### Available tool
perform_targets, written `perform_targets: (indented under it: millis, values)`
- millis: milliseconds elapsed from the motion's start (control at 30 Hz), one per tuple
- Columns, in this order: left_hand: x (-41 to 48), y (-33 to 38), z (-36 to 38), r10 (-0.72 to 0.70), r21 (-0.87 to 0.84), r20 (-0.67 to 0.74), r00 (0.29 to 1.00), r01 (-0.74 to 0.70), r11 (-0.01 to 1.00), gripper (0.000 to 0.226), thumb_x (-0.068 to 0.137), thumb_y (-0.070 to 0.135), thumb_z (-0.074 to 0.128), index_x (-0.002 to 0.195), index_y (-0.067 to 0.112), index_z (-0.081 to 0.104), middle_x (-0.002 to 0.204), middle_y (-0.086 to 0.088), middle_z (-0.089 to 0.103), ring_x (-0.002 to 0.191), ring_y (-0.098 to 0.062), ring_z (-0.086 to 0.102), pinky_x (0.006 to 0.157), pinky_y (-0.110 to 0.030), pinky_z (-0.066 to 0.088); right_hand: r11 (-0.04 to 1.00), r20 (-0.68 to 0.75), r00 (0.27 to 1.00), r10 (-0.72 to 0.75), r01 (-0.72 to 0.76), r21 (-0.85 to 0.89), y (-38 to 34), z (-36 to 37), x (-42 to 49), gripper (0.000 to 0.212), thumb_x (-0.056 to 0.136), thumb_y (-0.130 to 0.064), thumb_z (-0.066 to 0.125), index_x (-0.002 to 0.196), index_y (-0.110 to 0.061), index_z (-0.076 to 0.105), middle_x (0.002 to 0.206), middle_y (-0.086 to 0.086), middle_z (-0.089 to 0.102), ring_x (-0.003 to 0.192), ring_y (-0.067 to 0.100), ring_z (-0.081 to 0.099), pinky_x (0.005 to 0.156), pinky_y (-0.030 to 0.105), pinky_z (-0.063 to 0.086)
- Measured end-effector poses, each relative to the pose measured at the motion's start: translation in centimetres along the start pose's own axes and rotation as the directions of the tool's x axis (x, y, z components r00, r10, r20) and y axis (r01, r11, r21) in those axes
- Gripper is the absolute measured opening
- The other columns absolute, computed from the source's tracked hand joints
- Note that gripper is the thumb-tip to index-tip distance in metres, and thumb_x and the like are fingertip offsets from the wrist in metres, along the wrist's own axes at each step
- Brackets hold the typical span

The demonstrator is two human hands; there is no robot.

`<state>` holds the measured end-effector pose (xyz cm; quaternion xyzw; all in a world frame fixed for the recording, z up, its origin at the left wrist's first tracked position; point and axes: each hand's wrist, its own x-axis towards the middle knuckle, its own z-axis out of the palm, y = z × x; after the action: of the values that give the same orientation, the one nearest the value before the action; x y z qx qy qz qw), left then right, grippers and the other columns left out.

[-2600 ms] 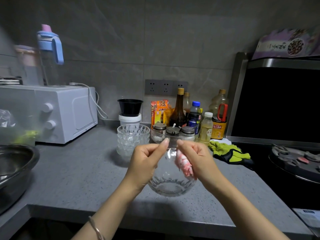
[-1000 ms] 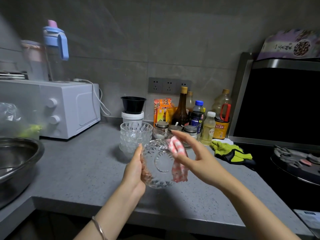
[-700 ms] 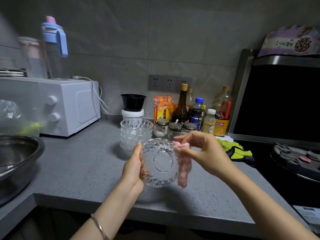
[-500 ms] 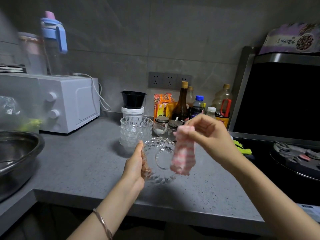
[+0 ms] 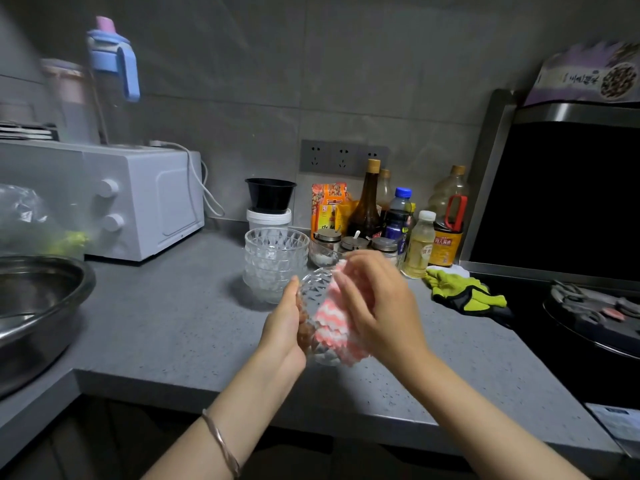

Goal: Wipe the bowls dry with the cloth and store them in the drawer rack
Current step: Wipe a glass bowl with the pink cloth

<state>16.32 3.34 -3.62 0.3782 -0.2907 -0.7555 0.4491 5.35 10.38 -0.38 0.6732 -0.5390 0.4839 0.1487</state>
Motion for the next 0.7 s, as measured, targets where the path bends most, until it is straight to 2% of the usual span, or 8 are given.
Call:
perform_targets:
  millis: [67, 167, 267, 367, 467, 567, 600, 700]
  values:
    - [0.2, 0.5, -0.2, 0.023, -0.042, -0.016, 1.0, -0.024, 0.999, 0.056, 0.086, 0.058, 0.055, 0.109, 0.008, 0.065, 0.098, -0.016, 0.073, 0.085, -0.032, 0.071, 0.067, -0.04, 0.056, 1.0, 0.118, 0.993, -0.003, 0.004, -0.005, -0.3, 0.6, -1.9, 0.054, 0.094, -0.054, 0.031, 0.136, -0.024, 0.046, 0.145, -0.009, 0.041, 0.134, 0.004, 0.033, 0.113, 0.036, 0.03]
    - [0.0, 0.8, -0.1, 0.095, -0.025, -0.046, 0.994, -0.096, 0.995, 0.055, 0.086, 0.057, 0.057, 0.11, 0.008, 0.065, 0.1, -0.013, 0.072, 0.087, -0.03, 0.07, 0.078, -0.042, 0.057, 0.98, 0.185, 0.979, -0.082, 0.113, -0.163, -0.5, 1.5, -3.8, 0.06, 0.097, -0.049, 0.025, 0.151, -0.025, 0.013, 0.16, -0.006, 0.007, 0.147, 0.013, 0.001, 0.119, 0.036, 0.007]
    - [-0.4, -0.2, 0.1, 0.108, 0.004, 0.079, 0.991, -0.109, 0.994, 0.046, 0.095, 0.046, 0.047, 0.112, 0.006, 0.063, 0.095, -0.011, 0.071, 0.08, -0.021, 0.069, 0.063, -0.031, 0.053, 0.924, 0.213, 0.959, -0.189, 0.247, -0.292, -0.7, 2.1, -3.4, 0.054, 0.098, -0.047, 0.027, 0.148, -0.025, 0.028, 0.157, 0.001, 0.02, 0.146, 0.02, 0.01, 0.117, 0.045, 0.011]
    - [-1.1, -0.6, 0.5, 0.169, 0.04, 0.133, 0.977, -0.175, 0.984, 0.043, 0.093, 0.049, 0.047, 0.097, 0.012, 0.068, 0.072, -0.004, 0.073, 0.061, -0.013, 0.069, 0.053, -0.023, 0.052, 0.947, 0.154, 0.979, -0.131, 0.17, -0.273, -0.9, 1.9, -1.7, 0.049, 0.099, -0.043, 0.024, 0.145, -0.029, 0.036, 0.155, -0.004, 0.026, 0.146, 0.013, 0.013, 0.117, 0.044, 0.014]
    - [-0.3, -0.2, 0.2, 0.154, -0.001, 0.058, 0.986, -0.155, 0.988, 0.05, 0.084, 0.058, 0.057, 0.101, 0.012, 0.069, 0.091, -0.006, 0.074, 0.082, -0.021, 0.071, 0.072, -0.034, 0.054, 0.991, 0.118, 0.992, -0.033, 0.048, -0.129, -0.3, 1.4, -1.9, 0.05, 0.1, -0.042, 0.016, 0.148, -0.032, 0.025, 0.157, -0.011, 0.016, 0.146, 0.008, 0.006, 0.118, 0.043, 0.015]
    - [0.0, 0.6, 0.2, 0.158, -0.084, -0.003, 0.987, -0.158, 0.984, 0.09, 0.049, 0.075, 0.075, 0.111, 0.01, 0.067, 0.106, -0.003, 0.065, 0.094, -0.021, 0.06, 0.09, -0.043, 0.048, 0.995, 0.158, 0.987, -0.022, 0.037, -0.093, -0.3, 1.6, -4.7, 0.052, 0.101, -0.04, 0.014, 0.152, -0.027, 0.011, 0.16, -0.011, 0.001, 0.147, 0.012, -0.001, 0.119, 0.043, 0.01]
    - [0.1, 0.8, 0.0, 0.144, -0.096, -0.018, 0.989, -0.145, 0.985, 0.088, 0.048, 0.075, 0.075, 0.107, 0.009, 0.068, 0.104, -0.005, 0.067, 0.092, -0.021, 0.062, 0.088, -0.042, 0.05, 0.984, 0.165, 0.984, -0.073, 0.098, -0.148, -0.4, 1.8, -5.7, 0.053, 0.101, -0.037, 0.017, 0.152, -0.024, 0.011, 0.16, -0.007, 0.002, 0.147, 0.017, 0.0, 0.119, 0.043, 0.007]
    - [-0.2, 0.6, -0.2, 0.092, -0.08, -0.034, 0.995, -0.095, 0.992, 0.054, 0.081, 0.063, 0.058, 0.091, 0.01, 0.067, 0.083, -0.008, 0.072, 0.074, -0.024, 0.067, 0.058, -0.032, 0.05, 0.944, 0.173, 0.971, -0.167, 0.208, -0.255, -0.3, 2.0, -5.7, 0.053, 0.101, -0.037, 0.022, 0.151, -0.02, 0.015, 0.16, -0.003, 0.009, 0.147, 0.021, 0.006, 0.119, 0.04, 0.001]
